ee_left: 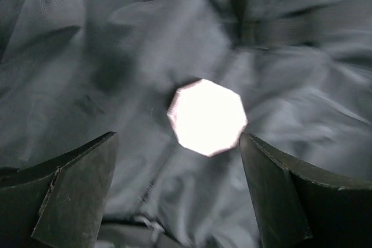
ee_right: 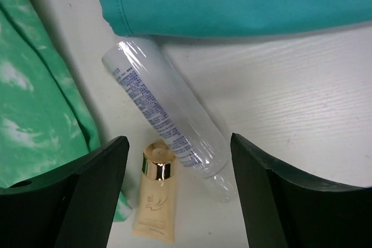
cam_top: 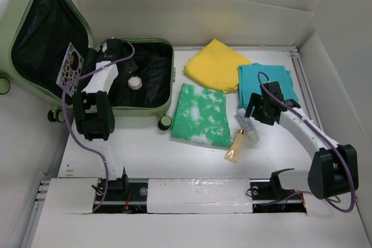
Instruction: Pack the luggage
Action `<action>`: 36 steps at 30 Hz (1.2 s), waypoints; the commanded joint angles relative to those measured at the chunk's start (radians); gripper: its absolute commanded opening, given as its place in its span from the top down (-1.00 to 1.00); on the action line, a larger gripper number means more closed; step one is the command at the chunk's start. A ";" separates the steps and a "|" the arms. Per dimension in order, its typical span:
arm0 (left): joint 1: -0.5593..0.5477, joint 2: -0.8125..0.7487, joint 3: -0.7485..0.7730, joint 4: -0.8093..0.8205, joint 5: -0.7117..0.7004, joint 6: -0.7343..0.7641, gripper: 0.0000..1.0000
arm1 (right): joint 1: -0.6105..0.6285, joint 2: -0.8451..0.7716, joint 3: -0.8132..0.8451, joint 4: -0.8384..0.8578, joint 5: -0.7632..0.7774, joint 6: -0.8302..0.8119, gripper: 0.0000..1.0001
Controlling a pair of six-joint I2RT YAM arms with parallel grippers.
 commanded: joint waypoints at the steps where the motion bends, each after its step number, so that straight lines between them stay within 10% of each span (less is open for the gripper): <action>1: -0.030 -0.185 -0.007 0.057 0.094 0.002 -0.63 | -0.014 0.052 0.002 0.076 -0.056 -0.022 -0.54; 12: -0.168 -0.489 -0.203 0.088 0.256 0.023 -0.63 | -0.014 0.273 0.002 0.147 -0.151 -0.056 -0.22; 18: -0.168 -0.586 -0.225 0.045 0.304 0.023 -0.63 | -0.023 0.261 0.071 0.096 -0.024 -0.035 0.20; 25: -0.168 -0.615 -0.128 0.007 0.364 0.023 -0.63 | -0.032 0.094 0.230 -0.048 -0.004 -0.035 0.22; 36: -0.168 -0.624 -0.077 0.080 0.585 -0.072 -0.65 | 0.343 0.317 0.589 0.166 -0.350 0.138 0.22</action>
